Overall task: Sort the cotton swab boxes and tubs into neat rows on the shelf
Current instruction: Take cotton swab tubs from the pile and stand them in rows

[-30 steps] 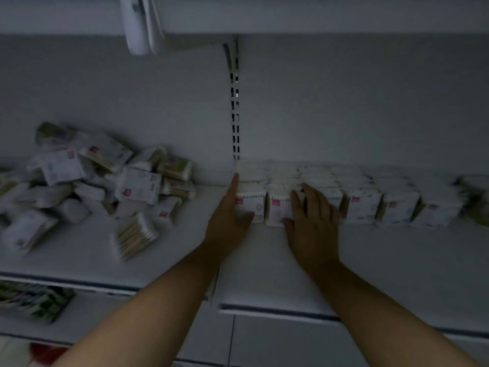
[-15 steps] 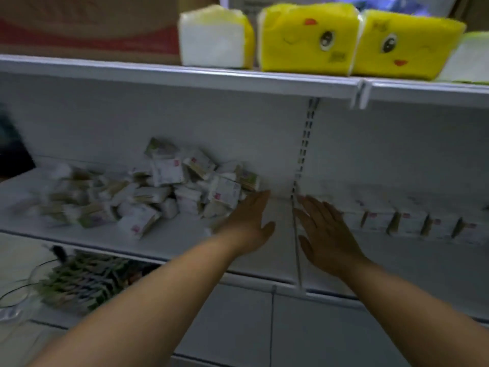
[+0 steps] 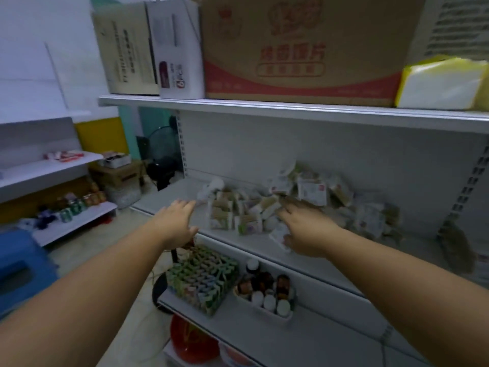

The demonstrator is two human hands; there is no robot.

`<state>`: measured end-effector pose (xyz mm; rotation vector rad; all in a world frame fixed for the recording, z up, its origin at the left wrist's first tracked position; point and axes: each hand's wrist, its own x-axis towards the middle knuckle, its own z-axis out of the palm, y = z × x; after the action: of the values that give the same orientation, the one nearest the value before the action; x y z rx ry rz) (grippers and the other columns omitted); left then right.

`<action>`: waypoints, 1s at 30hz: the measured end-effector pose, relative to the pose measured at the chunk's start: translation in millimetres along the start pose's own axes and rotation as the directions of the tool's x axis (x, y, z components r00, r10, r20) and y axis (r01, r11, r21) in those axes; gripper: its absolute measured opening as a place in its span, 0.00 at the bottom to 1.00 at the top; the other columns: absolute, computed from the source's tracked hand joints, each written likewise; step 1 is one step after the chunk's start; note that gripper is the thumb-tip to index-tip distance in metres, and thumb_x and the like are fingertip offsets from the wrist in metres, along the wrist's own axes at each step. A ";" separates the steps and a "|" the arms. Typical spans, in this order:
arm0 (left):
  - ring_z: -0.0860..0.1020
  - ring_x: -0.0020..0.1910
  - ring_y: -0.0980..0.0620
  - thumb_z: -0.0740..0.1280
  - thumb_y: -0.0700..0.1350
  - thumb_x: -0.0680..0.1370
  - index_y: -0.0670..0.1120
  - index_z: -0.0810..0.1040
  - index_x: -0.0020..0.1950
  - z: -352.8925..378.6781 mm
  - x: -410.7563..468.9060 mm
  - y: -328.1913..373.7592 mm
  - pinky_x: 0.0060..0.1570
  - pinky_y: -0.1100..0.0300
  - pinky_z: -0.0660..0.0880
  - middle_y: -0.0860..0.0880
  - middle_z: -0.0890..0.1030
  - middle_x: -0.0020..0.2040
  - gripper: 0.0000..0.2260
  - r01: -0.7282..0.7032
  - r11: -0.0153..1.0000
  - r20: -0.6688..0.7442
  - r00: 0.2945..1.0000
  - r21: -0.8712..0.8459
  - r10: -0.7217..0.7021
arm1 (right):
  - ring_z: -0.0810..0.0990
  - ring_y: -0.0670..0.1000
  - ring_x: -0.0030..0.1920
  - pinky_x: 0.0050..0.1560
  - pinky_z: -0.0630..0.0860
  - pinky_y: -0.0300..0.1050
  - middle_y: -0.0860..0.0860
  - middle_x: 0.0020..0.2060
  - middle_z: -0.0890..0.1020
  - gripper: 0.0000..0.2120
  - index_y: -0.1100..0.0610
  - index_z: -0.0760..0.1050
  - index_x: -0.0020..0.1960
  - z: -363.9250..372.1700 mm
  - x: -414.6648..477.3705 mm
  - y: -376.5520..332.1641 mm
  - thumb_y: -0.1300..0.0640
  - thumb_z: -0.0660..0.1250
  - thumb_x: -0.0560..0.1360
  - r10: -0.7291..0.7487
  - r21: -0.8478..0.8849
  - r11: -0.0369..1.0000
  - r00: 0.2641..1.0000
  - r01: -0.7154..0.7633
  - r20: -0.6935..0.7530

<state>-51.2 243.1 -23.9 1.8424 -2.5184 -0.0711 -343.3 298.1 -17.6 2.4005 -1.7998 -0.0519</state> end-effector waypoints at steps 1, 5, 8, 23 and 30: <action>0.48 0.77 0.48 0.58 0.55 0.80 0.48 0.46 0.78 0.9 1.8 -10.4 0.73 0.51 0.52 0.46 0.50 0.78 0.31 0.024 1.000 -0.010 1.000 -0.016 -0.024 | 0.53 0.56 0.74 0.72 0.57 0.53 0.53 0.76 0.53 0.28 0.54 0.54 0.75 0.2 11.9 -6.4 0.50 0.58 0.78 -0.020 0.011 1.000 1.000 0.020 -0.009; 0.50 0.77 0.48 0.59 0.55 0.80 0.49 0.47 0.78 11.0 20.4 -39.1 0.73 0.51 0.53 0.47 0.51 0.78 0.31 0.044 0.998 -0.026 0.999 -0.036 -0.045 | 0.52 0.55 0.75 0.72 0.54 0.51 0.54 0.76 0.53 0.29 0.55 0.55 0.75 2.7 63.8 -19.9 0.50 0.58 0.78 -0.100 -0.002 0.995 0.994 0.100 -0.046; 0.50 0.77 0.48 0.61 0.55 0.79 0.49 0.47 0.78 17.6 45.1 -55.4 0.72 0.52 0.54 0.46 0.51 0.78 0.33 0.033 0.998 0.000 0.999 -0.061 -0.033 | 0.55 0.54 0.74 0.71 0.54 0.47 0.53 0.75 0.56 0.30 0.56 0.57 0.74 8.5 103.6 -19.1 0.44 0.60 0.77 -0.152 0.031 0.988 0.988 0.153 -0.030; 0.73 0.55 0.57 0.73 0.56 0.69 0.57 0.70 0.62 82.7 140.0 -63.6 0.54 0.58 0.74 0.55 0.75 0.58 0.24 -0.173 0.839 -0.040 0.983 -0.516 0.178 | 0.72 0.47 0.55 0.63 0.58 0.41 0.47 0.54 0.78 0.21 0.51 0.82 0.53 53.6 176.1 -1.1 0.41 0.73 0.65 -0.311 0.026 0.950 0.949 0.310 0.046; 0.75 0.53 0.55 0.75 0.54 0.67 0.53 0.73 0.53 104.8 155.8 -77.3 0.52 0.55 0.76 0.53 0.76 0.53 0.19 -0.165 0.580 -0.062 0.979 -0.797 0.194 | 0.72 0.37 0.46 0.51 0.65 0.35 0.31 0.40 0.74 0.13 0.35 0.77 0.41 36.7 158.9 -14.2 0.44 0.78 0.62 0.031 0.438 0.898 0.999 -0.042 0.032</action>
<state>-29.3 73.8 -133.9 1.1854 -2.0750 -1.0532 -288.8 146.5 -46.8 2.6592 -2.0501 0.3726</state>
